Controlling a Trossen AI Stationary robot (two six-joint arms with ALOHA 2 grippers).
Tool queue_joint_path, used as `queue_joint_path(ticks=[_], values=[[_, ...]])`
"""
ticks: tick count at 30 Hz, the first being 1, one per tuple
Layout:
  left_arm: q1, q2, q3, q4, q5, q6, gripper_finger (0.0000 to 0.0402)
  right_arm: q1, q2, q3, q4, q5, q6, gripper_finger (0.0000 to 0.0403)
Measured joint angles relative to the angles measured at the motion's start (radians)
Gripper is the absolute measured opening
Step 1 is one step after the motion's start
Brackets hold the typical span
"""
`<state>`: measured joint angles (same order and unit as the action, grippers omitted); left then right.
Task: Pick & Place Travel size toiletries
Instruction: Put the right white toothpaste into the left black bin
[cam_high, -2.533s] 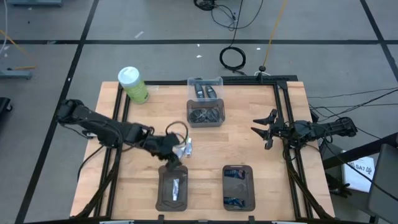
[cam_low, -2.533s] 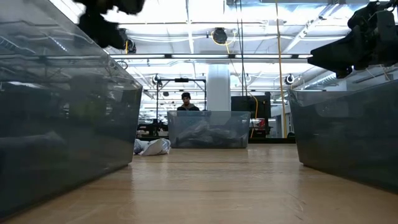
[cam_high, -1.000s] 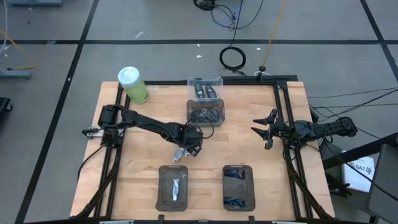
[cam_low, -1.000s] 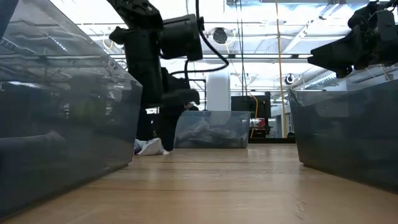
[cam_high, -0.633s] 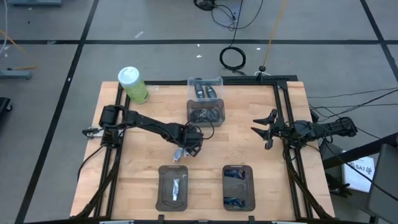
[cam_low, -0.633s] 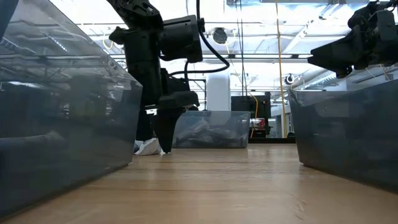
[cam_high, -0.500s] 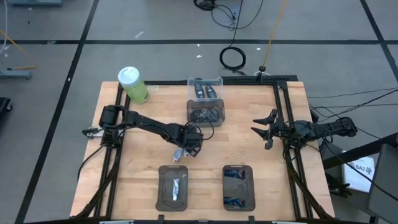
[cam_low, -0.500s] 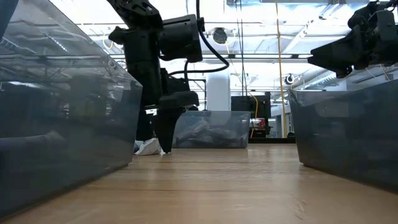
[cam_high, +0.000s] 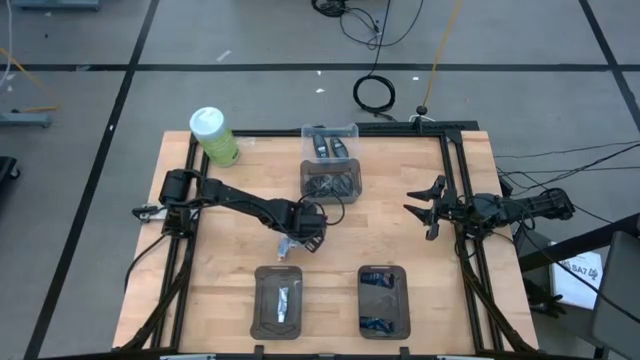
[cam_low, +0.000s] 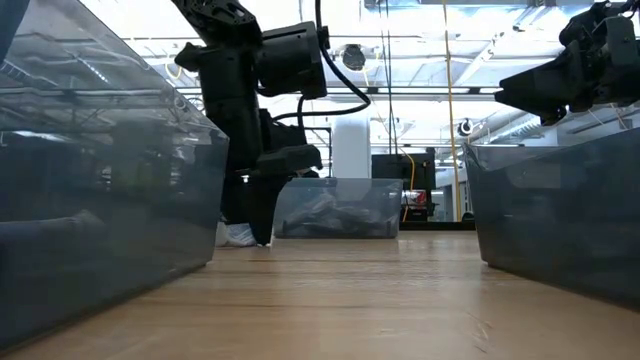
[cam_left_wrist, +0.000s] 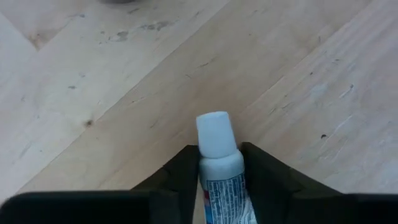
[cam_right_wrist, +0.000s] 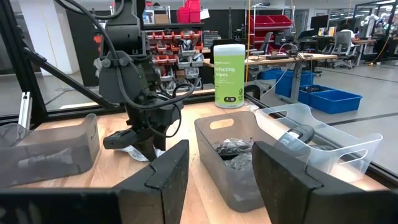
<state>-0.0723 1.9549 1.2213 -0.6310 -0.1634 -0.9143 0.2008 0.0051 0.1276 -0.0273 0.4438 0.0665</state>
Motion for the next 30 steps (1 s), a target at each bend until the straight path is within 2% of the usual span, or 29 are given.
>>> queue_joint_path(ticks=[4, 8, 16, 30], values=[[0.0, 0.0, 0.0, 0.055, -0.002, 0.029, 0.0087, 0.0, 0.0, 0.0, 0.0, 0.0, 0.0, 0.0164], [0.0, 0.002, -0.001, 0.113, 0.003, 0.06, 0.0072, 0.0, 0.0, 0.0, 0.0, 0.0, 0.0, 0.0164], [0.0, 0.003, -0.002, 0.159, 0.035, 0.088, 0.0086, 0.0, 0.0, 0.0, 0.0, 0.0, 0.0, 0.0164], [0.0, 0.003, -0.002, 0.162, 0.036, 0.101, 0.0081, 0.0, 0.0, 0.0, 0.0, 0.0, 0.0, 0.0164]])
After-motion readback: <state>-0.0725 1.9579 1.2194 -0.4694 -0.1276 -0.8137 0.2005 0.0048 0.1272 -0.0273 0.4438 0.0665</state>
